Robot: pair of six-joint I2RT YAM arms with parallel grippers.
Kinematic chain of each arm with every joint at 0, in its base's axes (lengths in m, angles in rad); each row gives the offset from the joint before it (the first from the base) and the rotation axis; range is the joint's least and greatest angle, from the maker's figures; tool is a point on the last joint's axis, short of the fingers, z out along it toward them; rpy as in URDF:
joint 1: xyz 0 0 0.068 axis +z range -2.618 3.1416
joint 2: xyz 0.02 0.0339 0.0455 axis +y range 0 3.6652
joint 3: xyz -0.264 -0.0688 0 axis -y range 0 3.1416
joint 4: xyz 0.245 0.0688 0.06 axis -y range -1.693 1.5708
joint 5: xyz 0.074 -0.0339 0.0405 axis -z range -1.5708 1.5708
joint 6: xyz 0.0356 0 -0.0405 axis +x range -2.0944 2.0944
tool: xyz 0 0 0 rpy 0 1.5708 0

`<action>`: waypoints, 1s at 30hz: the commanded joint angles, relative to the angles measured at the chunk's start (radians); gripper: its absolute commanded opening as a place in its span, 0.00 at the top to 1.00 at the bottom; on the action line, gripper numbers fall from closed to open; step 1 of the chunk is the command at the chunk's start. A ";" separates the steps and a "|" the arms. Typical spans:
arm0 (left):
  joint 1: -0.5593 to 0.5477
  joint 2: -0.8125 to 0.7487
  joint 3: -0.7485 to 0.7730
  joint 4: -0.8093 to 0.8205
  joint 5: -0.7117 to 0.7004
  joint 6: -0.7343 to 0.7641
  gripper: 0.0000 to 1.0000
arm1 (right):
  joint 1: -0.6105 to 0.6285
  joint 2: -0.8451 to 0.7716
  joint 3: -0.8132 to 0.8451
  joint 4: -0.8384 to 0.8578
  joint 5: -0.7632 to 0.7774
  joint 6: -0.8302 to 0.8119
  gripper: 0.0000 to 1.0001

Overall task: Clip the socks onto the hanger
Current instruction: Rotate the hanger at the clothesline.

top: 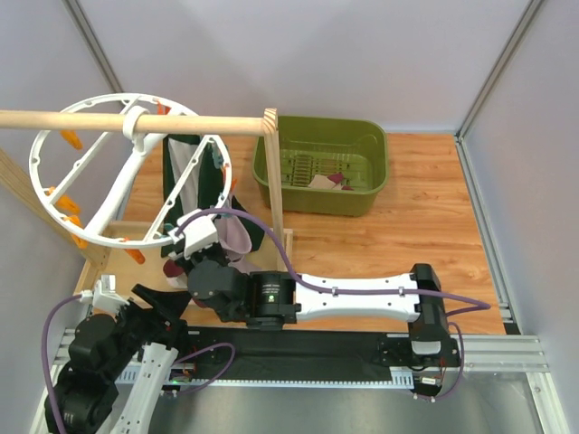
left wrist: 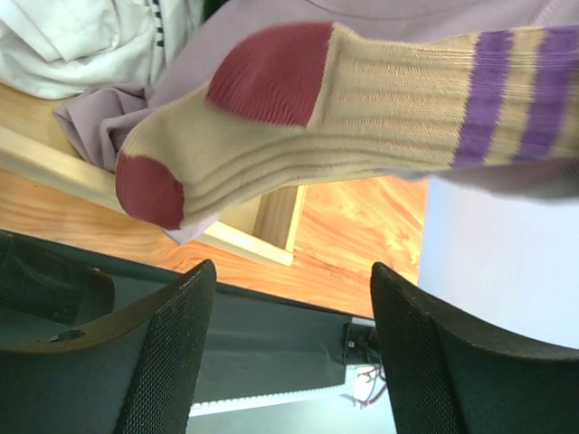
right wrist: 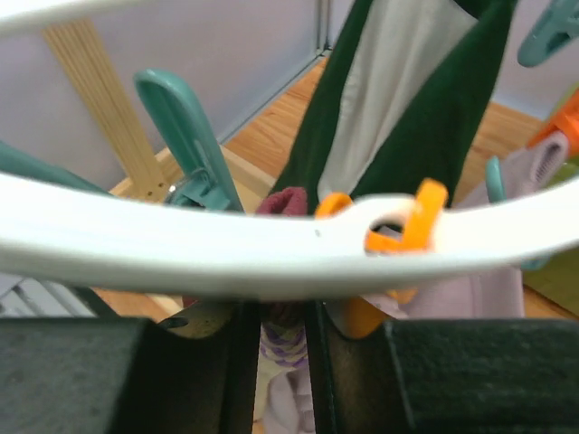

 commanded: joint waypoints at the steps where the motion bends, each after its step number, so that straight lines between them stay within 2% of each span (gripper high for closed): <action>1: -0.001 -0.137 0.041 0.018 0.050 0.020 0.25 | -0.046 -0.139 -0.141 0.056 0.045 -0.020 0.76; 5: -0.001 -0.136 0.039 0.056 0.090 0.032 0.27 | -0.120 -0.245 -0.297 0.104 -0.071 -0.115 0.74; 9: -0.001 -0.134 0.026 0.108 0.126 0.026 0.29 | -0.177 -0.321 -0.358 0.058 -0.110 -0.215 0.72; 11: -0.001 -0.131 0.021 0.139 0.141 0.021 0.29 | -0.215 -0.349 -0.381 0.027 -0.194 -0.224 0.70; 12: -0.001 -0.126 0.018 0.149 0.146 0.020 0.29 | -0.226 -0.370 -0.385 0.017 -0.220 -0.224 0.64; 18: -0.001 -0.057 0.012 0.244 0.176 0.036 0.29 | -0.244 -0.426 -0.382 -0.085 -0.335 -0.213 0.47; 20: -0.001 -0.016 0.009 0.278 0.198 0.044 0.29 | -0.244 -0.456 -0.375 -0.140 -0.398 -0.166 0.42; 24: -0.001 0.045 0.013 0.321 0.192 0.067 0.29 | -0.243 -0.515 -0.368 -0.227 -0.525 -0.033 0.24; 28: -0.001 0.081 0.004 0.363 0.195 0.076 0.29 | -0.214 -0.582 -0.375 -0.322 -0.651 0.046 0.14; 30: -0.001 0.099 -0.017 0.395 0.213 0.075 0.29 | -0.194 -0.614 -0.367 -0.367 -0.653 0.083 0.11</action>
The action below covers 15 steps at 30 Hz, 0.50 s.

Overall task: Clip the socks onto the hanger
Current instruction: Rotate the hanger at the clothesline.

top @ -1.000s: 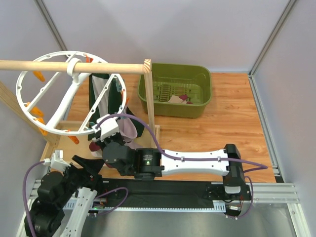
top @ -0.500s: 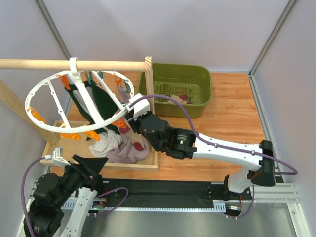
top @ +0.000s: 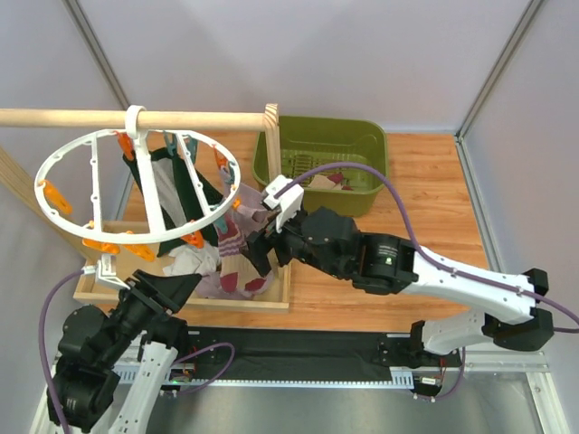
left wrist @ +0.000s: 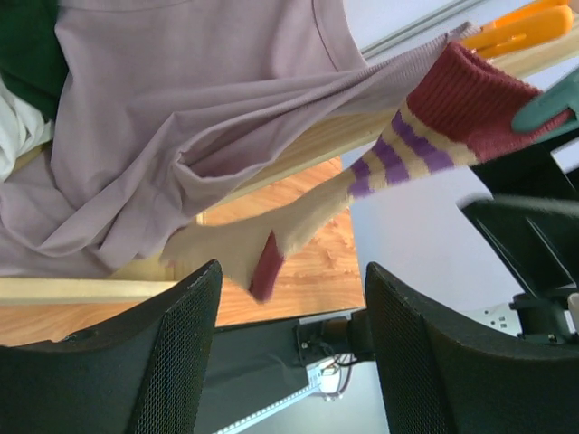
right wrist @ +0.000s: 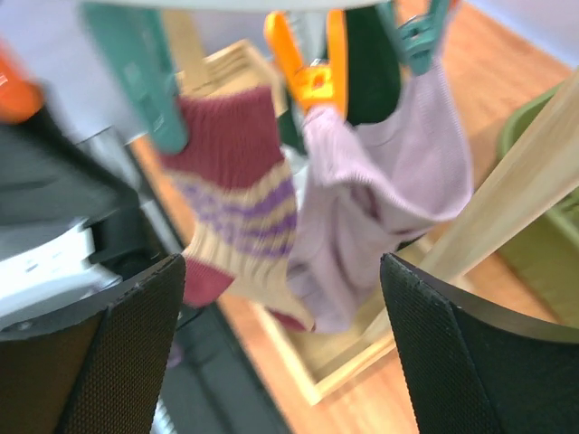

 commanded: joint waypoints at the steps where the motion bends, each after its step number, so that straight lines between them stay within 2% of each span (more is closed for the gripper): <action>1: -0.001 0.048 -0.038 0.101 0.053 0.024 0.29 | 0.051 -0.077 0.014 -0.129 -0.094 0.104 0.10; 4: -0.001 0.048 -0.059 0.124 0.051 0.021 0.29 | 0.091 -0.140 -0.014 -0.127 -0.184 0.147 0.08; 7: -0.001 0.052 -0.088 0.156 0.050 0.018 0.28 | 0.126 -0.184 -0.041 -0.044 -0.334 0.191 0.14; 9: -0.001 0.061 -0.110 0.191 0.051 0.014 0.29 | 0.157 -0.178 -0.037 0.039 -0.443 0.207 0.22; 12: -0.001 0.089 -0.136 0.253 0.070 0.001 0.29 | 0.198 -0.129 0.007 0.103 -0.450 0.208 0.32; 15: -0.001 0.126 -0.154 0.326 0.099 -0.025 0.31 | 0.241 -0.042 0.111 0.088 -0.413 0.182 0.39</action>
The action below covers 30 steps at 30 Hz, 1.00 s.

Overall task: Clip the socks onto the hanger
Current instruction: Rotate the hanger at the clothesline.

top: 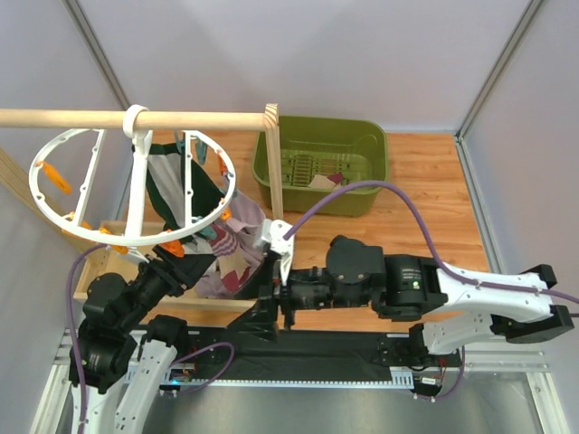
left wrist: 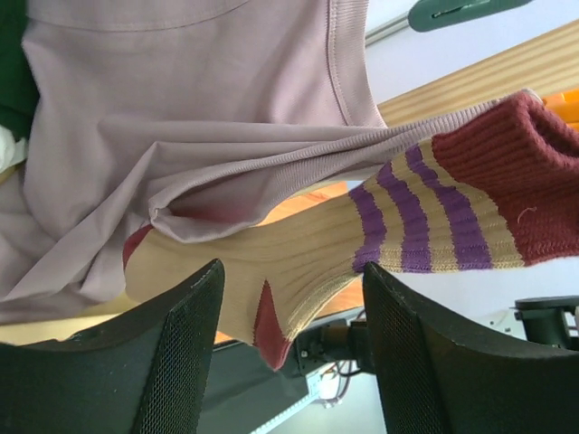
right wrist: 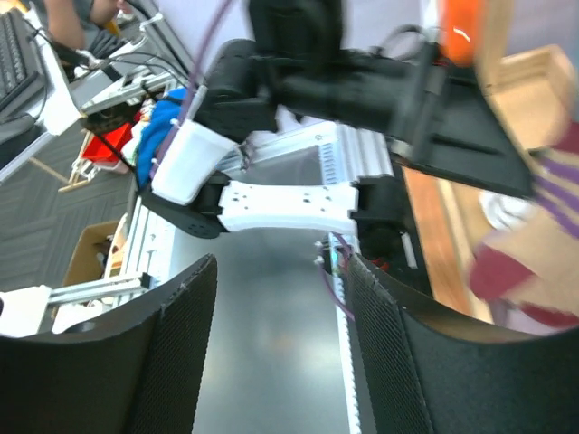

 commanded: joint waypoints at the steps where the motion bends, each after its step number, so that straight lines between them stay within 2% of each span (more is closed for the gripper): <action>1: -0.001 0.058 -0.021 0.150 0.059 -0.025 0.31 | 0.056 0.095 0.129 0.063 -0.006 -0.006 0.39; 3: -0.001 0.077 -0.039 0.201 0.081 -0.041 0.32 | 0.073 0.158 0.174 0.093 0.015 -0.035 0.40; 7: -0.001 0.115 -0.068 0.259 0.107 -0.059 0.33 | 0.087 0.249 0.250 0.202 0.165 -0.026 0.41; 11: -0.001 0.100 -0.065 0.232 0.084 -0.041 0.33 | 0.085 0.321 0.328 0.262 0.261 -0.053 0.38; 18: -0.001 0.082 -0.096 0.224 0.090 -0.044 0.33 | 0.085 0.454 0.431 0.367 0.327 -0.118 0.32; 23: -0.001 0.051 -0.098 0.194 0.070 -0.032 0.33 | 0.077 0.545 0.543 0.350 0.368 -0.125 0.41; 27: -0.001 0.043 -0.078 0.160 0.072 0.017 0.32 | 0.071 0.586 0.609 0.312 0.408 -0.148 0.41; 30: -0.001 0.051 -0.056 0.131 0.072 0.072 0.32 | 0.059 0.588 0.600 0.305 0.425 -0.151 0.41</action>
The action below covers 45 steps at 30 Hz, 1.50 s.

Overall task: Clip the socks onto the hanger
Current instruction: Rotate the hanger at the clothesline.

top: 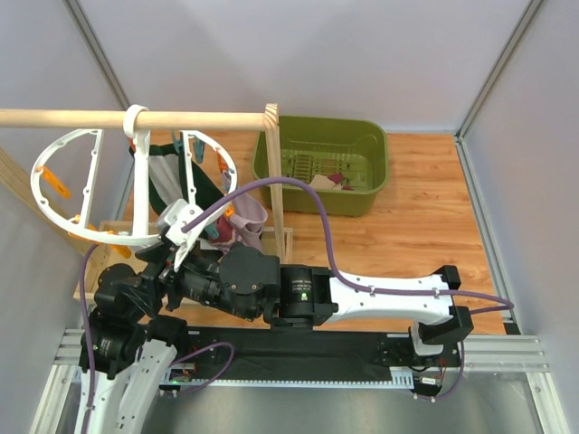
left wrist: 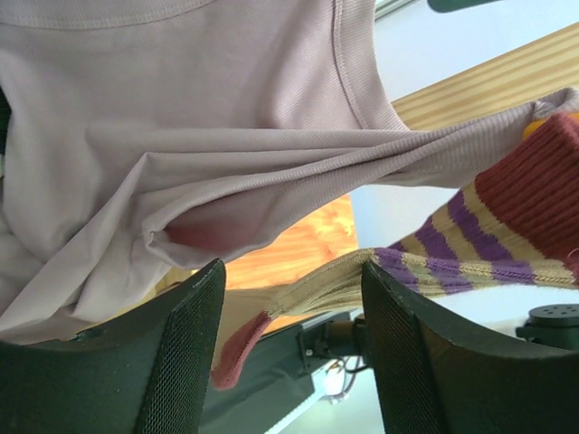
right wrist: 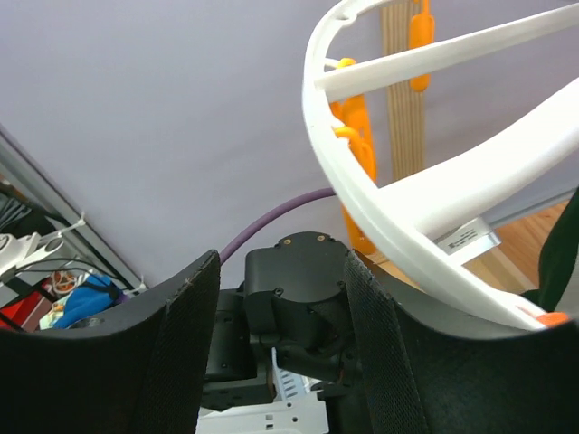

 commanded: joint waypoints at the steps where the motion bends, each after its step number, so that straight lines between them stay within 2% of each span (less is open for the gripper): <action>1: -0.001 0.004 0.053 -0.042 0.008 0.092 0.31 | -0.015 0.000 0.028 0.009 0.069 -0.031 0.41; 12: -0.001 0.027 0.087 -0.100 -0.005 0.168 0.29 | -0.034 0.063 0.059 0.008 0.048 -0.116 0.41; 20: -0.001 0.037 0.101 -0.133 -0.005 0.223 0.28 | -0.037 0.084 0.079 -0.018 0.117 -0.165 0.42; 24: -0.001 0.004 0.105 -0.177 -0.029 0.220 0.28 | -0.046 0.015 -0.018 0.025 0.242 -0.205 0.42; 28: -0.001 -0.035 0.114 -0.202 -0.016 0.211 0.27 | -0.084 -0.057 -0.117 0.052 0.270 -0.232 0.42; 34: -0.001 -0.108 0.168 -0.261 0.004 0.175 0.27 | -0.152 -0.169 -0.248 0.077 0.272 -0.234 0.42; 41: -0.001 -0.144 0.313 -0.393 -0.106 0.159 0.27 | -0.276 -0.293 -0.351 0.049 0.230 -0.215 0.41; 45: -0.001 -0.154 0.372 -0.397 -0.154 0.149 0.27 | -0.337 -0.335 -0.384 0.023 0.163 -0.215 0.40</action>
